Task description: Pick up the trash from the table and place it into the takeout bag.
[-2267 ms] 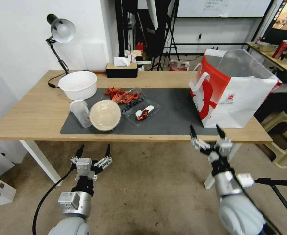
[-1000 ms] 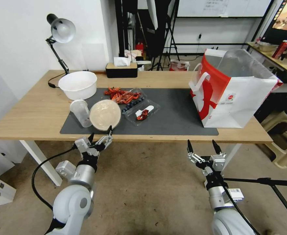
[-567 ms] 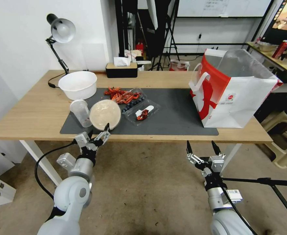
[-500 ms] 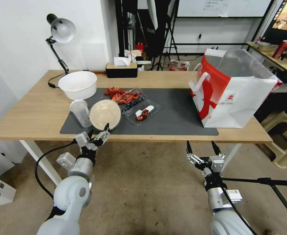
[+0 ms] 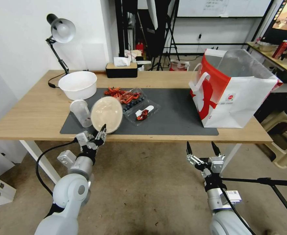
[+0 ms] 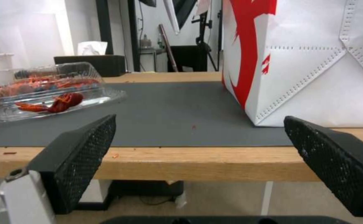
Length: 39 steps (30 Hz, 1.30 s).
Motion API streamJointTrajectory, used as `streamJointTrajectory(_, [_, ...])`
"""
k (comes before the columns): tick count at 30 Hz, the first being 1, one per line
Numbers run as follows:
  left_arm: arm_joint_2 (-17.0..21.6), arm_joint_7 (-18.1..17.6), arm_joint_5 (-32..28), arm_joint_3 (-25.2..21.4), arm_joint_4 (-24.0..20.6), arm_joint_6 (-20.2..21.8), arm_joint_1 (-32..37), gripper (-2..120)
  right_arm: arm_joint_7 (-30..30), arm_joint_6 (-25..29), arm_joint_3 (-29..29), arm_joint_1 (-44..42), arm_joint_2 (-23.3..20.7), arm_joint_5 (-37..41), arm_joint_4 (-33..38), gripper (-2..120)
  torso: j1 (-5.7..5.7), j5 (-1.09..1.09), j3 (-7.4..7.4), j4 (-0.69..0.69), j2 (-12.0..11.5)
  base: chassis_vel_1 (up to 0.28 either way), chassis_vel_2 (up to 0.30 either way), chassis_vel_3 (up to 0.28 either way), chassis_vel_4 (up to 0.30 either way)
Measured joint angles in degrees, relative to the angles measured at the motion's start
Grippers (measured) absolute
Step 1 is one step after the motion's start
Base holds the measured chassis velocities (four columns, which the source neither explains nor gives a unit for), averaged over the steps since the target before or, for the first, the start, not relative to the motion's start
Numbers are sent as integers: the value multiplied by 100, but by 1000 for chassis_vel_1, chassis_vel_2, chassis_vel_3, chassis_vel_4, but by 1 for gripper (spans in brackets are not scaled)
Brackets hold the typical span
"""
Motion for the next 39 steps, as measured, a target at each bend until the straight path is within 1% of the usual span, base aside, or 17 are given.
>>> streamJointTrajectory(6, [62,289,90,-5,-14,-292,6,5,2,2,-1,4,12,-7,-1,100,0,0,0,0,0,0,0,0,0])
streamJointTrajectory(8, [105,469,119,-5,-6,-474,-8,1,2,2,-1,6,23,-9,-2,100,0,0,0,0,0,0,0,0,0])
streamJointTrajectory(9, [183,738,156,-5,42,-724,-39,0,2,2,-1,7,35,-14,-1,100,0,1,0,0,0,0,0,0,0])
streamJointTrajectory(10, [183,738,156,-5,42,-724,-39,0,2,2,-1,7,35,-14,-1,100,0,1,0,0,0,0,0,0,0])
streamJointTrajectory(13, [354,1168,178,17,156,-1110,-141,0,4,2,-3,1,66,-33,-2,100,0,0,0,0,0,0,0,0,0])
streamJointTrajectory(14, [354,1168,178,17,156,-1110,-141,0,4,2,-3,1,66,-33,-2,100,0,0,0,0,0,0,0,0,0])
streamJointTrajectory(18, [563,1484,147,113,280,-1429,-293,0,10,2,-2,-5,86,-52,-1,100,0,0,0,0,0,0,0,0,0])
streamJointTrajectory(20, [769,1752,115,233,417,-1695,-458,0,14,2,3,-5,94,-62,-1,100,0,0,0,0,0,0,0,0,0])
streamJointTrajectory(21, [769,1752,115,233,417,-1695,-458,0,14,2,3,-5,94,-62,-1,100,0,0,0,0,0,0,0,0,0])
streamJointTrajectory(24, [1183,2114,55,464,686,-2016,-803,0,14,2,7,-6,100,-66,-1,100,0,0,0,-1,0,0,0,0,0])
streamJointTrajectory(25, [1183,2114,55,464,686,-2016,-803,0,14,2,7,-6,100,-66,-1,100,0,0,0,-1,0,0,0,0,0])
streamJointTrajectory(28, [1610,2265,-109,726,932,-2115,-1272,0,9,13,9,6,115,-66,-33,100,0,0,0,0,0,0,0,0,0])
streamJointTrajectory(29, [1610,2265,-109,726,932,-2115,-1272,0,9,13,9,6,115,-66,-33,100,0,0,0,0,0,0,0,0,0])
streamJointTrajectory(31, [1890,2289,-259,960,1119,-2132,-1741,0,6,23,9,21,140,-71,-62,100,0,0,0,0,0,0,0,0,0])
streamJointTrajectory(35, [2078,2276,-419,1199,1227,-2130,-2115,0,6,27,11,31,174,-91,-81,100,0,0,0,-1,0,0,0,0,0])
streamJointTrajectory(38, [2314,2229,-663,1640,1371,-2072,-2709,0,5,35,25,49,214,-115,-119,100,0,1,0,0,0,0,0,0,0])
streamJointTrajectory(39, [2314,2229,-663,1640,1371,-2072,-2709,0,5,35,25,49,214,-115,-119,100,0,1,0,0,0,0,0,0,0])
